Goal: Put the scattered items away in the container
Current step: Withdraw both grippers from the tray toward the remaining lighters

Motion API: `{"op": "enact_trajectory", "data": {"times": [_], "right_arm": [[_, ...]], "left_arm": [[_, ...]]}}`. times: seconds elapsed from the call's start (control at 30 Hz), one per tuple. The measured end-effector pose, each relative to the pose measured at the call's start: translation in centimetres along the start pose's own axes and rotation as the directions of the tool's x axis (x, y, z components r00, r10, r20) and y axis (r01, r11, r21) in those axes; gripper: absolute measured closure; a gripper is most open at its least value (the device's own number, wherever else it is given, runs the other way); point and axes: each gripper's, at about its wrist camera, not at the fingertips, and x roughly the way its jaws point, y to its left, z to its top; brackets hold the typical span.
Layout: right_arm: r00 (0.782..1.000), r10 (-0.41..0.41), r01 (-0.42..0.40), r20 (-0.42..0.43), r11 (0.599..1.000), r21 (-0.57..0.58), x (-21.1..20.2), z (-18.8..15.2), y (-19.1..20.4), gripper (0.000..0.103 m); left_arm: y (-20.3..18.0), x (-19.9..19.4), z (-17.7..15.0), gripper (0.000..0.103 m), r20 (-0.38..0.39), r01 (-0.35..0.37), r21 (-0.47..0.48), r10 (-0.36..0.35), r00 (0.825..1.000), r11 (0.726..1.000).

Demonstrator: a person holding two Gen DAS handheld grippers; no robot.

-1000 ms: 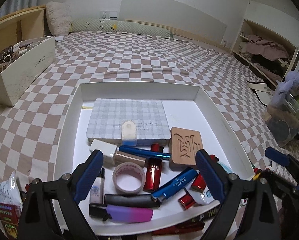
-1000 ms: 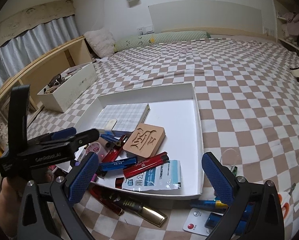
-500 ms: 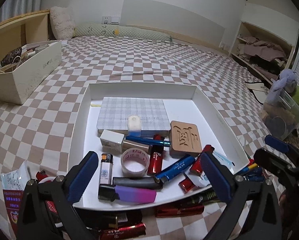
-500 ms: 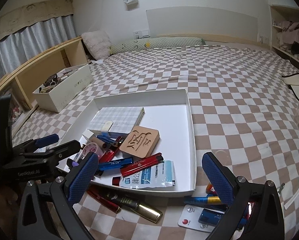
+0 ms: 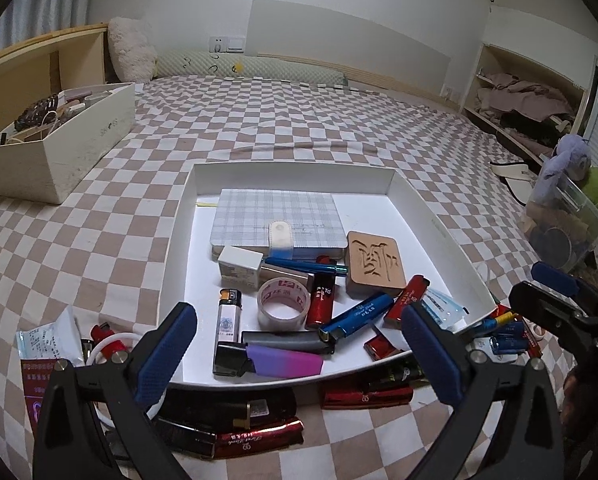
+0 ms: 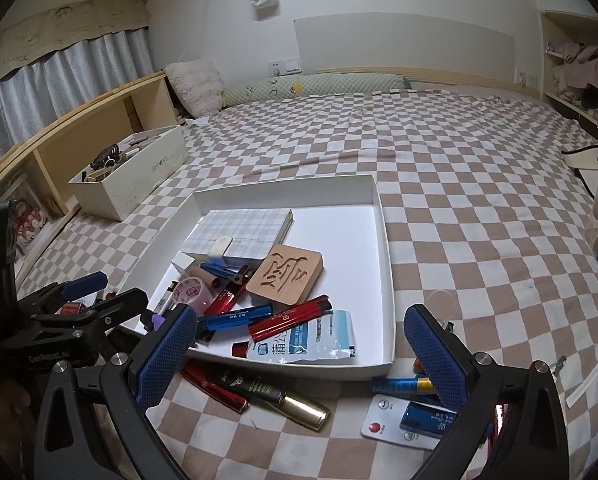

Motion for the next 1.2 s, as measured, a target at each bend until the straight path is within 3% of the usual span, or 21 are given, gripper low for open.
{"op": "enact_trajectory", "data": {"times": [0.67,1.2], "right_arm": [[1.0,0.0,0.0,0.022,1.0,0.014,-2.7,-1.8,0.2,0.0],[0.997,0.004,-0.003,-0.08,1.0,0.005,-1.1,-6.7,1.4,0.0]], "left_arm": [[1.4,-2.9,-2.6,0.0,0.023,-0.053,0.007,0.053,0.998,0.999],[3.7,-3.1,-8.6,0.0,-0.055,-0.038,-0.044,0.035,0.998,0.998]]}}
